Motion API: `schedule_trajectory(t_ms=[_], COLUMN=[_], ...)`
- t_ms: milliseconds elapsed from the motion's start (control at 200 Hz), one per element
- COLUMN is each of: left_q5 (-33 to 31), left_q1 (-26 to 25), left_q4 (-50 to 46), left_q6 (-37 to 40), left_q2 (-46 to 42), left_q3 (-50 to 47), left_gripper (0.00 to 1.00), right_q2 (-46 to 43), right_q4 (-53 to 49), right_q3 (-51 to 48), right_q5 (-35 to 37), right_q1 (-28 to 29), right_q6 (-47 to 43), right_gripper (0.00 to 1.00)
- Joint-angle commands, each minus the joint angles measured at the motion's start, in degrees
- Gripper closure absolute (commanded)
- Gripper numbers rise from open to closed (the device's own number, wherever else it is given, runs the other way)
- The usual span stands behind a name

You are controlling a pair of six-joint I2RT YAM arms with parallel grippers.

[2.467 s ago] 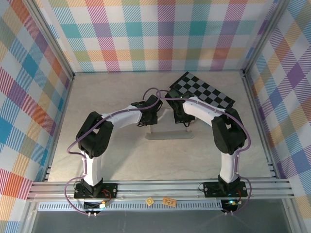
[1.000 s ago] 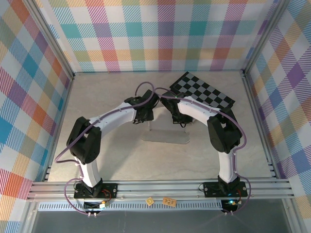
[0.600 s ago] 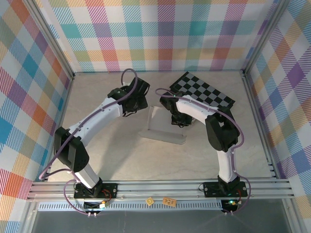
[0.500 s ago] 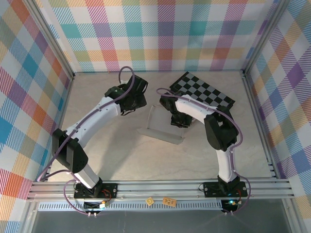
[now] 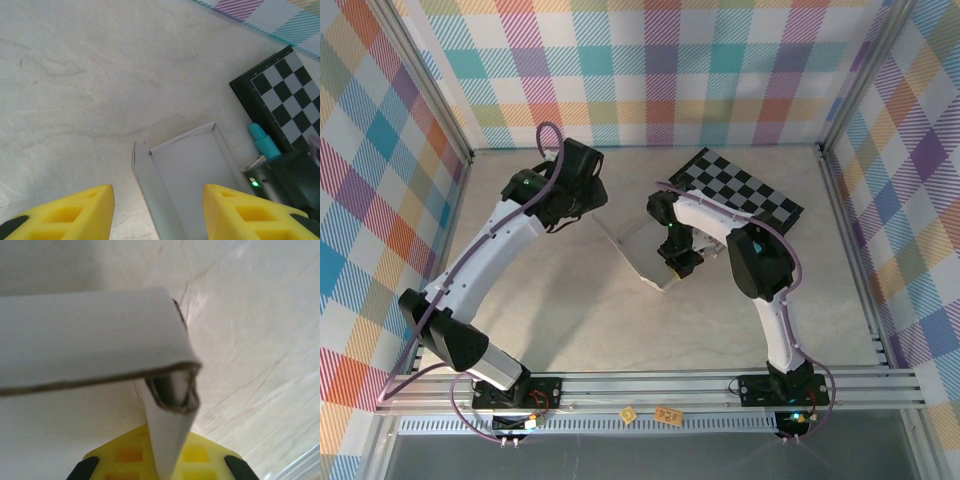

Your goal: Fold the paper box

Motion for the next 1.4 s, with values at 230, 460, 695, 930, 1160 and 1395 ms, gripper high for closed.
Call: schedule_trajectory(t_ms=[230,460,695,930,1160,1395], left_q5=[0.73,7.26,10.8,17.91,19.96,23.3], left_q1=[0.67,1.37,1.9,2.63,2.52,0.93], left_q4=[-4.2,-6.52,-8.26,-10.87,-12.44,-14.29], left_q6=[2.35,4.63,6.25,6.47,5.93,5.07], left_q2=[-2.83,-1.8,-1.88,0.57,2.62,6.25], left_q3=[0.6,0.93,0.3,1.58,2.18,4.38], left_gripper=[0.52,0.52,0.51,0.49,0.48,0.48], right_q2=[3.56,2.14,-0.73,-4.89,-7.8,-14.54], right_q4=[-0.33,2.48,3.83,2.59,0.66,12.06], right_q3=[0.15,-1.88,-3.61,-0.65,3.02,5.09], right_q5=[-11.93,-13.38,-12.86,-9.44,-5.01,2.26], right_q1=[-0.44,-0.44,-0.5,-1.26,-2.69,-6.96], right_q6=[15.48,18.7,18.81,17.08,12.94,-19.89], right_gripper=[1.0,0.84,0.64,0.47,0.36,0.38])
